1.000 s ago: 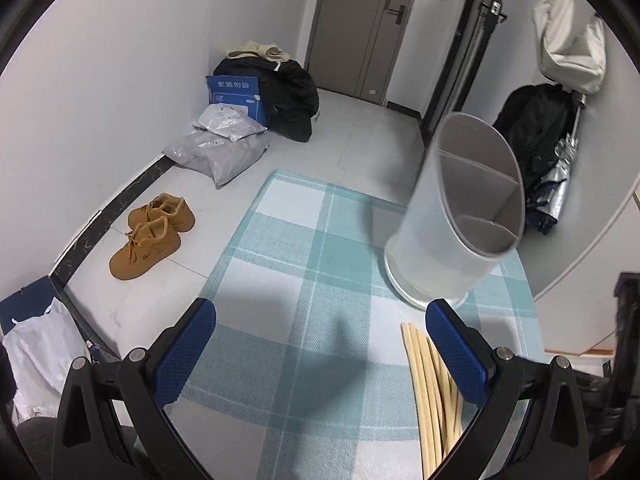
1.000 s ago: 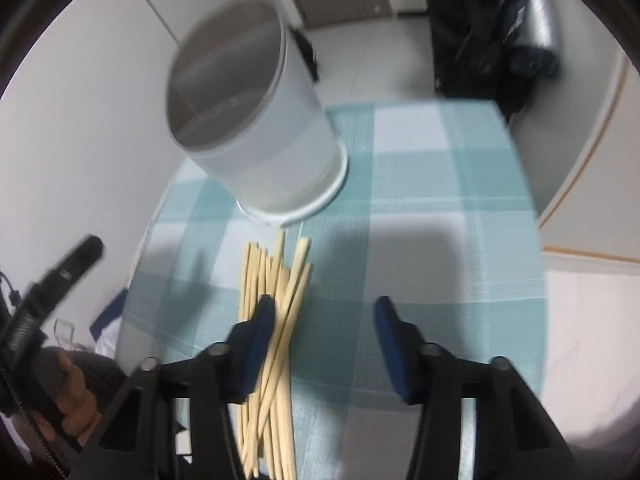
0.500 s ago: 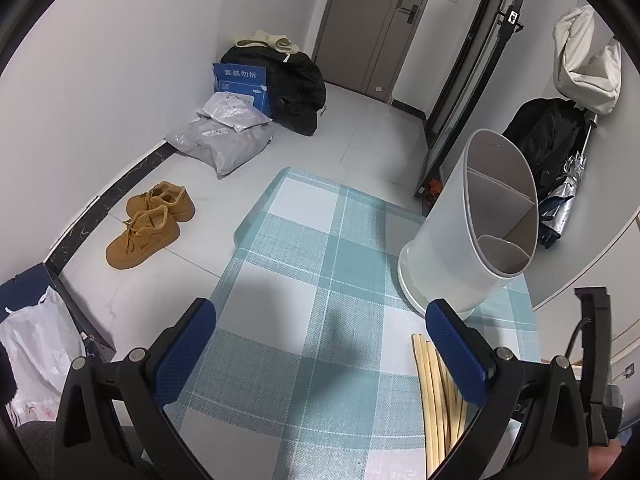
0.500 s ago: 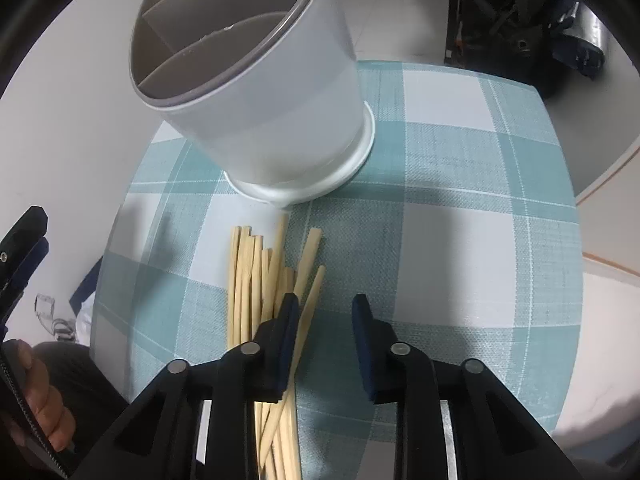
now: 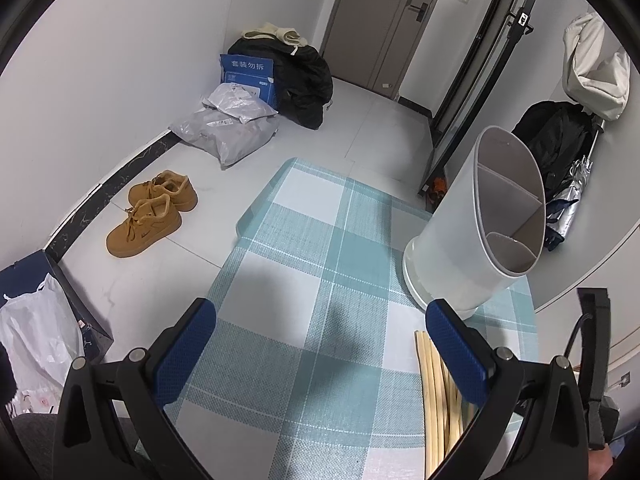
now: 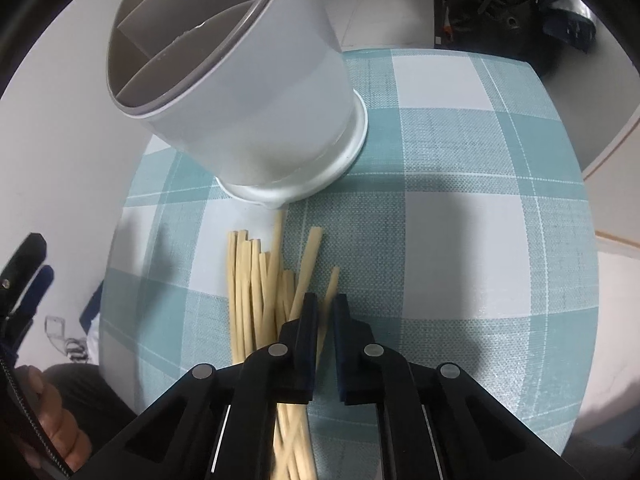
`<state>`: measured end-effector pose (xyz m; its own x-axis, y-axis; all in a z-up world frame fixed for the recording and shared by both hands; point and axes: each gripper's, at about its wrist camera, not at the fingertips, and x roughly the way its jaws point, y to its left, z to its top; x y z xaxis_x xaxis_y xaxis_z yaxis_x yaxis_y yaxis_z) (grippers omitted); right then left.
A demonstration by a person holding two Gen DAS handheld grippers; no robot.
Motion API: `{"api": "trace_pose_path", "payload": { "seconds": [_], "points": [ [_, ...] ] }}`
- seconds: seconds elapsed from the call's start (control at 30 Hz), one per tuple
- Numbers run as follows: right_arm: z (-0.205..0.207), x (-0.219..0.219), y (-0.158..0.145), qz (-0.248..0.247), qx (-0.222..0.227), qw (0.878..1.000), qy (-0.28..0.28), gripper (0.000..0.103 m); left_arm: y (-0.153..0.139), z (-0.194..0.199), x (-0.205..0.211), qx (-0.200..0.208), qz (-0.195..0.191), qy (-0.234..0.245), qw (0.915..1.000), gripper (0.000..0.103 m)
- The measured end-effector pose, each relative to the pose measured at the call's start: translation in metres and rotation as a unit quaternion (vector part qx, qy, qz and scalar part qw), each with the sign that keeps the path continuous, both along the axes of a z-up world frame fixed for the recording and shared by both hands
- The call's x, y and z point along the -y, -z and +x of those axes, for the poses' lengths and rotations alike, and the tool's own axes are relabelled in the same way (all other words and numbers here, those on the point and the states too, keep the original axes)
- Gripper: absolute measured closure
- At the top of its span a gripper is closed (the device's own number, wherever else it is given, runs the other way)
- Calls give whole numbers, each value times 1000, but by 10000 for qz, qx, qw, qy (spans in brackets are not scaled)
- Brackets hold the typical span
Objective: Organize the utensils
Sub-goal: 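Lower the right tool onto the chopstick pile and close on one chopstick, then close the left tool on a chopstick from the pile while the right tool lifts its chopstick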
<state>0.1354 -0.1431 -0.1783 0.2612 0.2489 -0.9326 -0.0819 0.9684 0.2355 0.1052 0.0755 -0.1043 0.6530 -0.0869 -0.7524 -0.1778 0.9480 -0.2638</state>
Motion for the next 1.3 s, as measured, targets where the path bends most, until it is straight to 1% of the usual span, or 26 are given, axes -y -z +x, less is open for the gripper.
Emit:
{"api": "trace_pose_path", "payload": {
  "seconds": [0.03,0.13,0.27,0.37,0.43,0.5,0.6,0.77,0.83,0.97,1.0,1.07,1.23,1.3],
  "points": [
    [6,6,1,42,20,10000,44,98,1,0,0,-9,22,-5,10000,1],
    [5,16,-4,236,125,9995,174,99,3,2,3,-48,90,9,9999,1],
    [4,31,-15,535,419,9970,367,99,9,2,8,-158,146,122,9997,1],
    [7,45,-27,844,665,9931,474,99,18,5,15,-353,153,283,9989,1],
    [6,57,-38,1082,891,9886,547,99,22,4,19,-474,120,412,9980,1],
    [5,67,-44,1311,1025,9845,552,99,32,5,29,-702,105,594,9957,1],
    [3,81,-48,1548,1197,9788,600,99,43,5,45,-982,281,888,9908,1],
    [-4,102,-50,2071,1490,9643,709,99,50,3,60,-1138,385,1058,9871,1],
    [-5,102,-53,2147,1601,9607,728,99,54,4,64,-1253,484,1110,9847,1],
    [-6,108,-57,2096,1829,9576,751,99,62,5,69,-1489,702,1085,9804,1],
    [-6,110,-57,2100,1870,9567,757,99,62,3,73,-1471,818,1089,9797,1],
    [-4,113,-55,2136,1880,9556,763,99,62,4,76,-1515,927,1078,9782,1],
    [-3,114,-55,2165,1913,9542,770,99,62,8,79,-1633,883,961,9779,1],
    [-4,114,-57,2160,1922,9543,755,99,64,13,82,-1698,983,985,9756,1]
  ]
}}
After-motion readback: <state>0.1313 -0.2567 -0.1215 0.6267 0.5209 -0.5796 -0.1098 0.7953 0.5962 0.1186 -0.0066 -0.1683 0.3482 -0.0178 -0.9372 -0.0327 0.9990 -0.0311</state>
